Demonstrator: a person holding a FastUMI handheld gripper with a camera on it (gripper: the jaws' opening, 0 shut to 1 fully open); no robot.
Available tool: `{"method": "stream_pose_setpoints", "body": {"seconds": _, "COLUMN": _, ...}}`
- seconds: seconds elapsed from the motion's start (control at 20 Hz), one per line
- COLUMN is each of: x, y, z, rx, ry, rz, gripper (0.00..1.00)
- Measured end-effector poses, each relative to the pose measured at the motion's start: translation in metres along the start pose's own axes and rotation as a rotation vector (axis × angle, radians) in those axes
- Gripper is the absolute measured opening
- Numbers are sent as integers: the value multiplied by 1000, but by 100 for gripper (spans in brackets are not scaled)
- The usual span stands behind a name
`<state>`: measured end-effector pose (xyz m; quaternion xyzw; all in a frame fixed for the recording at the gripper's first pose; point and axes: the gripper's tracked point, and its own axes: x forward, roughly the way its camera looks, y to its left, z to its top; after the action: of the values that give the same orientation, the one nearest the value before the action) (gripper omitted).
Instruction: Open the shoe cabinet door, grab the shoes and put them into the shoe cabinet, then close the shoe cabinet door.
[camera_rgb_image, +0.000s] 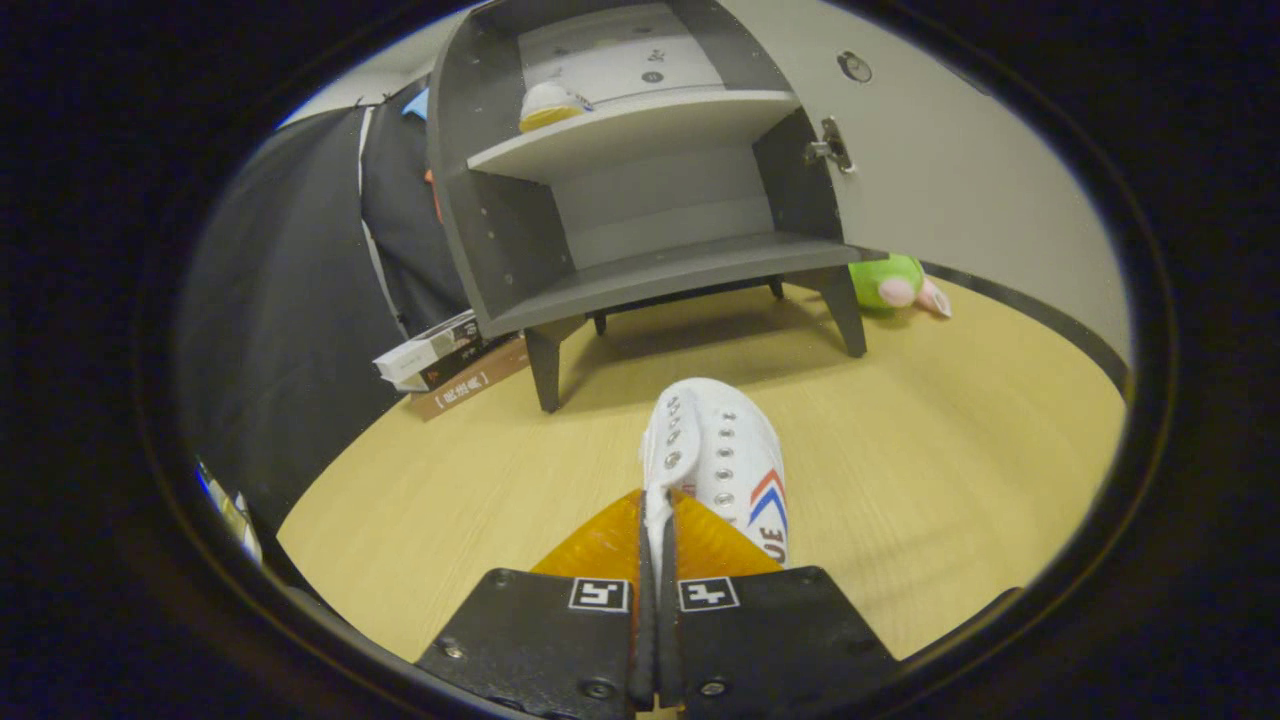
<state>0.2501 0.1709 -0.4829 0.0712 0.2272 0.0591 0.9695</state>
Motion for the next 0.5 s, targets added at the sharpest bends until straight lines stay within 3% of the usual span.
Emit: {"method": "stream_pose_setpoints", "body": {"seconds": 0.5, "x": -92, "y": 42, "z": 76, "rx": -107, "ry": -150, "rz": 121, "gripper": 5}}
